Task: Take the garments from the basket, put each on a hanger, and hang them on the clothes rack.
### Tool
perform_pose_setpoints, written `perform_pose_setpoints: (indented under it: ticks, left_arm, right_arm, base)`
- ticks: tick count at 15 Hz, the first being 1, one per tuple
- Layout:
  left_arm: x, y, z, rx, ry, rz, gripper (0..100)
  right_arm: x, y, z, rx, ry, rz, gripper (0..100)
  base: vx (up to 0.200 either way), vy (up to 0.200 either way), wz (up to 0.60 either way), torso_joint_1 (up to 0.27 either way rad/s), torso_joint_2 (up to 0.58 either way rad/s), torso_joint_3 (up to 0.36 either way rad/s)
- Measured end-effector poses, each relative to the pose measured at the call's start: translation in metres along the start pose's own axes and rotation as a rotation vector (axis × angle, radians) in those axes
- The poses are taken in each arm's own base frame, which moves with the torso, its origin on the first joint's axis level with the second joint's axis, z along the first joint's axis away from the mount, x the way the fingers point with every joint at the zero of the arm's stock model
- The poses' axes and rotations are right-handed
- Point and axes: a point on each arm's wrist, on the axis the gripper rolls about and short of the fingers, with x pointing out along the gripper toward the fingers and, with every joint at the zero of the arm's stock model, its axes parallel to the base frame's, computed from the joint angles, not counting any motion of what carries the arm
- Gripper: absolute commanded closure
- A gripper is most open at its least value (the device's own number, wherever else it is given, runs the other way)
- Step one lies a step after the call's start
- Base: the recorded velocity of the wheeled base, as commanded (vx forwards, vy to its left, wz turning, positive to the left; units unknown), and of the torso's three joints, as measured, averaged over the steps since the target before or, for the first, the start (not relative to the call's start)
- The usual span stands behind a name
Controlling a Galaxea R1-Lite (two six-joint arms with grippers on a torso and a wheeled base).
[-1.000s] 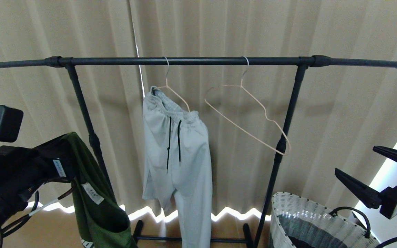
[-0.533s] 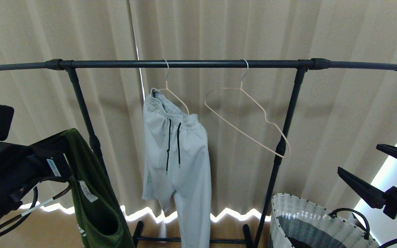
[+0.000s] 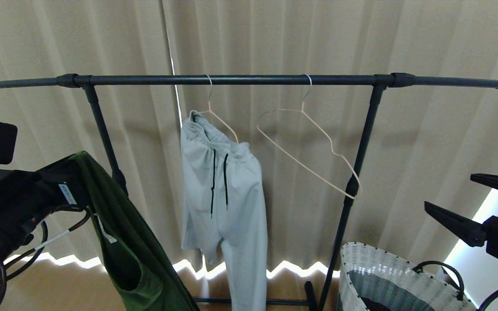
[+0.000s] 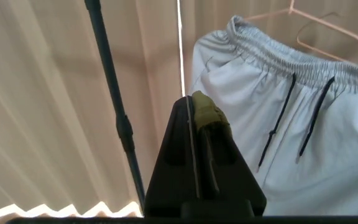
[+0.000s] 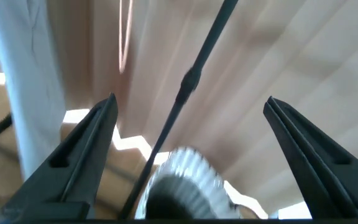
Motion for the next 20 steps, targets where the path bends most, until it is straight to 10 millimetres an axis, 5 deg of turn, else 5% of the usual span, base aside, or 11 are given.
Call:
perform_pose_setpoints:
  ticks: [3,7,16,20]
  left_arm:
    - [-0.002,0.000,-0.002,0.004,0.005,-0.007,100]
    - [-0.016,0.001,0.001,0.001,-0.035,-0.110,100]
    - [-0.018,0.004,0.002,0.004,-0.040,-0.094,100]
    - [-0.018,0.004,0.001,0.007,-0.038,-0.094,100]
  right_arm:
    - [-0.009,-0.004,0.015,0.013,0.114,0.030,0]
    - [-0.009,-0.009,0.037,0.006,0.062,0.025,0]
    - [-0.001,-0.003,0.043,-0.010,0.060,0.073,0]
    - [-0.002,0.003,0.057,-0.025,0.058,0.128,0]
  base:
    - [0.000,0.000,0.00,0.000,0.00,0.000]
    - [0.000,0.000,0.00,0.000,0.00,0.000]
    - [0.200,0.000,0.00,0.003,0.00,0.002]
    - [0.000,0.000,0.00,0.000,0.00,0.000]
